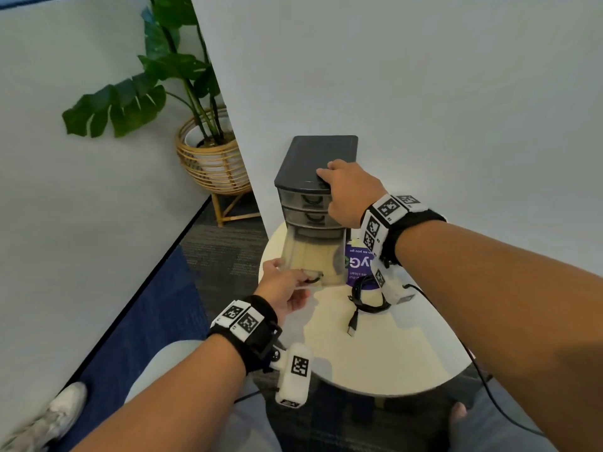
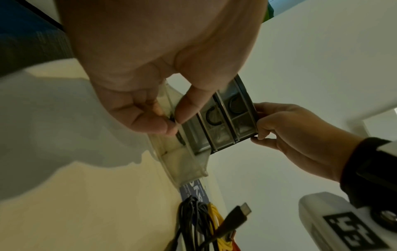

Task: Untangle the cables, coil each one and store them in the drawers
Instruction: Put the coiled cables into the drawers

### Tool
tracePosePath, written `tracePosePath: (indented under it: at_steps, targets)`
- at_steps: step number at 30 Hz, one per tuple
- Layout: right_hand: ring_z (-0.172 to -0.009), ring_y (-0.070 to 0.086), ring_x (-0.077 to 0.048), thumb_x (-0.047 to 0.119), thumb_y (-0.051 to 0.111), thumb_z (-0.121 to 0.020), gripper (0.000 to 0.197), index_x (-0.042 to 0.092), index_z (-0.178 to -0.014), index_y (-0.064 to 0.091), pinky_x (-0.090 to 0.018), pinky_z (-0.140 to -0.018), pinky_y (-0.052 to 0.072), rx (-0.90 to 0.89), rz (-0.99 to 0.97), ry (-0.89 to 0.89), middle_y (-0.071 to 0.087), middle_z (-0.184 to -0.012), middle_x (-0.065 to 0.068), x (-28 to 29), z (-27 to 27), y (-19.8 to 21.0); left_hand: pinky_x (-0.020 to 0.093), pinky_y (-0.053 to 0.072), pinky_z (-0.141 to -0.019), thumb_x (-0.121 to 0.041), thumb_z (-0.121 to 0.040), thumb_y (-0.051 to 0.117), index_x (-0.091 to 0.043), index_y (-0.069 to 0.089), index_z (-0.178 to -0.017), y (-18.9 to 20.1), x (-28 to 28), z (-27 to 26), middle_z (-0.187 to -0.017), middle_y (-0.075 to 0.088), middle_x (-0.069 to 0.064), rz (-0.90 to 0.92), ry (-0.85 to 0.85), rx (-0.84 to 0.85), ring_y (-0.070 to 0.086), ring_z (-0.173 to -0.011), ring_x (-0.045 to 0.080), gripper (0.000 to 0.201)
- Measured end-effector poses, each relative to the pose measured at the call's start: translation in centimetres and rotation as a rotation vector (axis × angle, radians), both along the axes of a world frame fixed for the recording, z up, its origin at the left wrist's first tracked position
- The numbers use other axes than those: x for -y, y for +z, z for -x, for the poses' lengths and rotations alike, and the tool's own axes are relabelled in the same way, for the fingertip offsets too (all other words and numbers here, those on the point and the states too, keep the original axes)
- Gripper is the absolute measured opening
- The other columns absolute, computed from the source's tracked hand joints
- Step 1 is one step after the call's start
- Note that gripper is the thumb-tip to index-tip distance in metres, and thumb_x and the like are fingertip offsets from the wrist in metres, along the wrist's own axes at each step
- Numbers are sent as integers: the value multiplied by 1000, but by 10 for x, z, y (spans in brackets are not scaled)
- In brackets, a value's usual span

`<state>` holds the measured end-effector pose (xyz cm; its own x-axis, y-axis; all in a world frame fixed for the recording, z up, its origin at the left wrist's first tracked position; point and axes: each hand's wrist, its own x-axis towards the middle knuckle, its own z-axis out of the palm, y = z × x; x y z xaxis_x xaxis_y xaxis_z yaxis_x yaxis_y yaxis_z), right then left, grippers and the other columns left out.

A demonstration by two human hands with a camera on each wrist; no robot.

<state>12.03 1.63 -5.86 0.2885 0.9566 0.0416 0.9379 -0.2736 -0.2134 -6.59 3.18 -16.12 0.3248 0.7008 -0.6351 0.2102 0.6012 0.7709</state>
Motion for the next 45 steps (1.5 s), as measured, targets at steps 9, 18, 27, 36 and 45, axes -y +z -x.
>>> tracePosePath:
  at_steps: [9,18,27,36,45]
  targets:
    - [-135,41,-26,14,57,-91,57,16,-147,43,-50,-102,50,5,50,6,45,-143,-4,4,2,7,45,53,-89,-34,-96,62,-30,32,-136,10,-15,5,-132,41,10,-363,-139,-350,56,-107,34,50]
    - [-142,36,-25,11,59,-92,62,17,-150,40,-45,-106,47,-32,2,17,42,-149,-4,5,1,2,47,56,-95,-4,-95,60,-51,6,-153,12,-56,-1,-146,43,5,-708,-473,-241,61,-116,24,92]
    - [-149,28,-24,11,59,-92,71,22,-157,33,-42,-116,36,-83,-51,20,31,-162,-2,4,-3,-8,40,53,-90,-4,-94,54,-64,0,-149,3,-74,2,-155,47,4,-725,-573,-263,61,-122,29,97]
    - [-69,53,-9,6,56,-90,17,20,-93,63,-22,-64,38,-231,-280,-19,61,-85,3,52,-19,-25,20,44,-67,3,-96,51,-61,-6,-152,-5,-80,2,-158,43,9,-696,-564,-246,52,-135,29,103]
    - [-106,62,-22,26,72,-92,39,20,-128,58,-28,-79,50,85,527,78,65,-118,-4,76,-6,-84,22,47,-67,3,-98,50,-58,-11,-153,-1,-74,5,-162,37,10,-711,-601,-279,57,-126,25,103]
